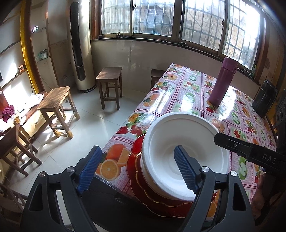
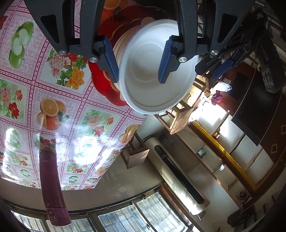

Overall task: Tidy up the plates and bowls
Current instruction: 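Open both grippers and withdraw from the white bowl on the stack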

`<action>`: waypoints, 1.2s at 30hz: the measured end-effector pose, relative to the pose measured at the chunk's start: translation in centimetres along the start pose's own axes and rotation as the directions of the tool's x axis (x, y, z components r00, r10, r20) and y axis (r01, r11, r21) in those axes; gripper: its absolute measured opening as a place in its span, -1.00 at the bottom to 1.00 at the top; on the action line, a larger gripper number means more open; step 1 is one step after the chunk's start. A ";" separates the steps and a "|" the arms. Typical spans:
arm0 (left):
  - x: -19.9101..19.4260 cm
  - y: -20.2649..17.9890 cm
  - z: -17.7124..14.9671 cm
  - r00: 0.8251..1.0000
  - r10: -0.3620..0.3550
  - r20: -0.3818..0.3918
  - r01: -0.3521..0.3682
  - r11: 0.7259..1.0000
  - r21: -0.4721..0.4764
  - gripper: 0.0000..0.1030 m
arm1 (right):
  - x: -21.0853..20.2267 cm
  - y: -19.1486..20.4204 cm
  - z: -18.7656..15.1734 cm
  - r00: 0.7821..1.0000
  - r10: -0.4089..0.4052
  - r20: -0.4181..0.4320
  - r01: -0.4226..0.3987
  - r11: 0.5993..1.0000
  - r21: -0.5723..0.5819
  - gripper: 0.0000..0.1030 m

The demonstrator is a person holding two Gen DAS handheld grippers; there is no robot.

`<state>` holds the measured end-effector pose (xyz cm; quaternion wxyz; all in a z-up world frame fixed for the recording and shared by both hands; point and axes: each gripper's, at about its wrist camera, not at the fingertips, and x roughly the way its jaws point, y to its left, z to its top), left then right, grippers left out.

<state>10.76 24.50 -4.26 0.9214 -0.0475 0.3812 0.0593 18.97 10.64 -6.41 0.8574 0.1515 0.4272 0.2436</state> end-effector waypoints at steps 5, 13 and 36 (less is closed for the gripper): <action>-0.8 -0.5 -0.5 0.995 0.087 0.048 -0.088 0.996 0.029 0.65 | -2.4 0.6 -1.1 0.991 0.024 0.130 -0.012 0.996 -0.093 0.22; -3.3 -0.8 -0.7 0.972 0.166 0.165 -0.167 0.986 -0.007 0.66 | -5.9 0.2 -3.6 0.957 0.104 0.270 -0.064 0.987 -0.150 0.52; -9.0 -3.8 -3.0 0.897 0.222 0.382 -0.231 0.973 -0.023 0.77 | -10.1 0.4 -7.8 0.918 0.243 0.315 -0.168 0.954 -0.248 0.58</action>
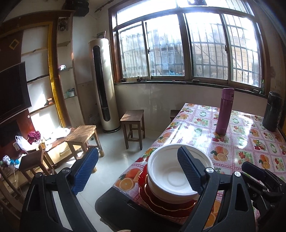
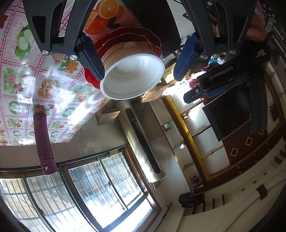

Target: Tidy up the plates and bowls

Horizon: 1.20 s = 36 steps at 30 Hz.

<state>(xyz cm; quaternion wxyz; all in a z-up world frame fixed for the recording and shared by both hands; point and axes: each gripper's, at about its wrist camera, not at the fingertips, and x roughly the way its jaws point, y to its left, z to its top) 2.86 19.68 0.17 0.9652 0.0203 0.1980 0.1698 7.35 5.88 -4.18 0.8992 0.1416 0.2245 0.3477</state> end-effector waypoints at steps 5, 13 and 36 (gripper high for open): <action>-2.4 -1.0 -0.3 0.992 0.072 0.108 -0.074 0.997 0.023 1.00 | -1.2 -0.1 0.1 1.000 0.013 0.025 -0.013 1.000 0.002 0.60; -3.9 -2.5 -1.0 0.988 0.028 0.153 -0.045 0.993 0.109 1.00 | -2.0 -0.7 -0.2 0.999 0.025 0.042 -0.026 0.999 0.024 0.62; -1.5 -1.7 -2.3 0.995 -0.097 -0.025 0.098 0.995 0.015 1.00 | -1.8 -0.9 -1.8 0.995 -0.097 0.035 0.096 0.994 0.052 0.64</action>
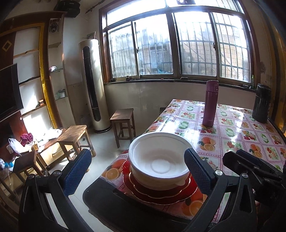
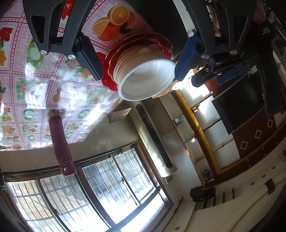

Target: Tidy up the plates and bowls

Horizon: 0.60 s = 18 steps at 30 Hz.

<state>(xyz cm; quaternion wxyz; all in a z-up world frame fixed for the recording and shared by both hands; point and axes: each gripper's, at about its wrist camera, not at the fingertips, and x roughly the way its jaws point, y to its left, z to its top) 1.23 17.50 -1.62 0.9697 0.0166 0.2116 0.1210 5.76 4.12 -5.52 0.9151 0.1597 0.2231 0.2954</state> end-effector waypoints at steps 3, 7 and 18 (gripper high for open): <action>0.3 0.6 -0.1 1.000 -0.014 -0.011 0.014 1.000 -0.023 1.00 | 0.2 0.5 -0.1 1.000 -0.005 -0.008 0.005 1.000 -0.010 0.64; 0.4 0.9 -0.2 0.999 -0.037 -0.023 0.037 0.999 -0.026 1.00 | 0.2 1.4 -0.1 1.000 -0.010 -0.006 0.010 1.000 -0.026 0.64; 0.5 1.8 0.1 0.998 -0.056 -0.022 0.055 0.998 -0.041 1.00 | 0.8 1.9 -0.1 1.000 -0.011 -0.019 0.011 0.999 -0.041 0.64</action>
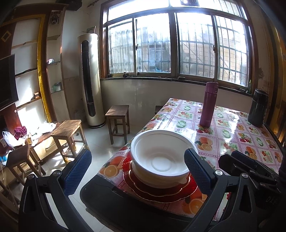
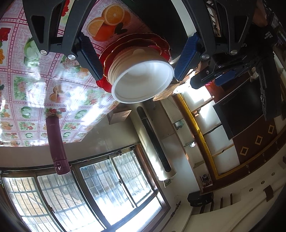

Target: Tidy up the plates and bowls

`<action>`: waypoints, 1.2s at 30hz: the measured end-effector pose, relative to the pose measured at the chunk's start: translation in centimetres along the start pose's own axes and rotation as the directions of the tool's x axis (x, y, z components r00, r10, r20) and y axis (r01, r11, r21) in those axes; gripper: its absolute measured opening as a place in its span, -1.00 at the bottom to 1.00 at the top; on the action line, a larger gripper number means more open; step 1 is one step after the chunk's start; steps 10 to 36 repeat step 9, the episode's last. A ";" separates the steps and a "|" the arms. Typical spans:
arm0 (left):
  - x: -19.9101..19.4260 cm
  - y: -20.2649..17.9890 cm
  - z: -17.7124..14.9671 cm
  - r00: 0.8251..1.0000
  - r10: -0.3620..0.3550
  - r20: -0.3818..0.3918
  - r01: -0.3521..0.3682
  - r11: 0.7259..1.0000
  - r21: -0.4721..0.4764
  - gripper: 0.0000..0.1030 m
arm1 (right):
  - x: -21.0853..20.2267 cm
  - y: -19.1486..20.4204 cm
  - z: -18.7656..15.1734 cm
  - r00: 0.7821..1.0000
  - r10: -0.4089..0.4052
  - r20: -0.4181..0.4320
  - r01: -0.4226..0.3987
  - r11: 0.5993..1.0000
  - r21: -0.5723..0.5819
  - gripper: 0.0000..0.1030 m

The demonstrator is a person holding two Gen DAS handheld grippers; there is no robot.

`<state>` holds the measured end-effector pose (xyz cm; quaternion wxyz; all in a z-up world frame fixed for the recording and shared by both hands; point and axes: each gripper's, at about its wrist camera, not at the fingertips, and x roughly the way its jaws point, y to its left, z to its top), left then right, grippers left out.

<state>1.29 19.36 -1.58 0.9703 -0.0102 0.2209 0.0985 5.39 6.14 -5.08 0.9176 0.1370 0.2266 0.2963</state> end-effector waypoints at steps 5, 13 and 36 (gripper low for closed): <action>0.1 -0.1 0.0 1.000 -0.003 0.002 0.003 1.000 0.009 1.00 | 0.2 0.2 0.2 1.000 0.005 0.000 -0.005 1.000 -0.006 0.64; -0.2 -0.7 -0.1 1.000 0.005 0.024 -0.005 0.999 0.033 1.00 | 0.3 0.0 0.2 1.000 0.005 0.002 -0.005 1.000 -0.008 0.64; -0.2 -0.7 -0.1 1.000 0.005 0.024 -0.005 0.999 0.033 1.00 | 0.3 0.0 0.2 1.000 0.005 0.002 -0.005 1.000 -0.008 0.64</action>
